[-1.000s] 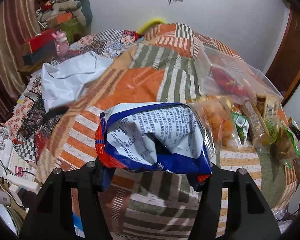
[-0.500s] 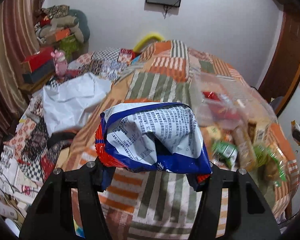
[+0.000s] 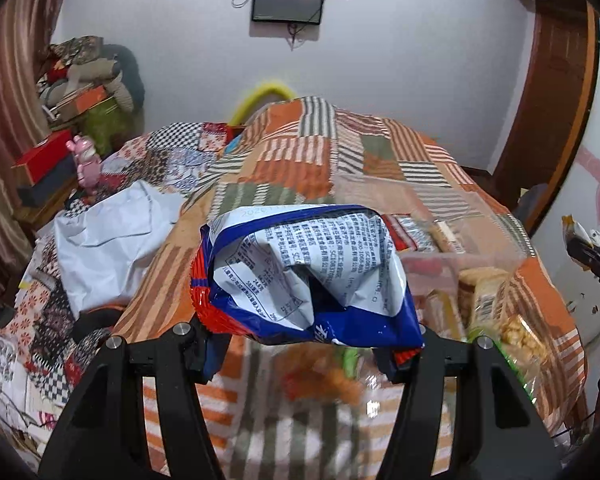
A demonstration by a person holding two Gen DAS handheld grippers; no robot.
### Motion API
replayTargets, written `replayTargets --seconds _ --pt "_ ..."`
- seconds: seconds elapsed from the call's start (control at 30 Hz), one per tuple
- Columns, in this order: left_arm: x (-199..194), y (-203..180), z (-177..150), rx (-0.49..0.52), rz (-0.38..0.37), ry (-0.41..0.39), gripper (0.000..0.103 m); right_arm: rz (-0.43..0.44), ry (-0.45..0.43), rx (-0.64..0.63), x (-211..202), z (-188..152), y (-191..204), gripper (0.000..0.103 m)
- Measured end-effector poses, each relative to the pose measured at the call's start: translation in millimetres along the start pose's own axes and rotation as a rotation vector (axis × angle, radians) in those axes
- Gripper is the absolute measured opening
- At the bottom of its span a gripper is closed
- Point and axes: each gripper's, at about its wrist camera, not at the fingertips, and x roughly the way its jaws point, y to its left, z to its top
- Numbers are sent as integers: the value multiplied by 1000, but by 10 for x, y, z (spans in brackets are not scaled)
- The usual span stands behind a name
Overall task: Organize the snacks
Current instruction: 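Lift both bags over the clear box and release them inside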
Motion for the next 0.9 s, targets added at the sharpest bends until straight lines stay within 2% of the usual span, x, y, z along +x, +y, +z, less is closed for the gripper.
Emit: replayTargets --seconds 0.53,0.9 --pt "531 -489 411 62 -82 2 59 41 -43 -37 273 353 225 38" --pt "957 -721 464 100 -126 55 59 72 7 -68 650 405 360 38"
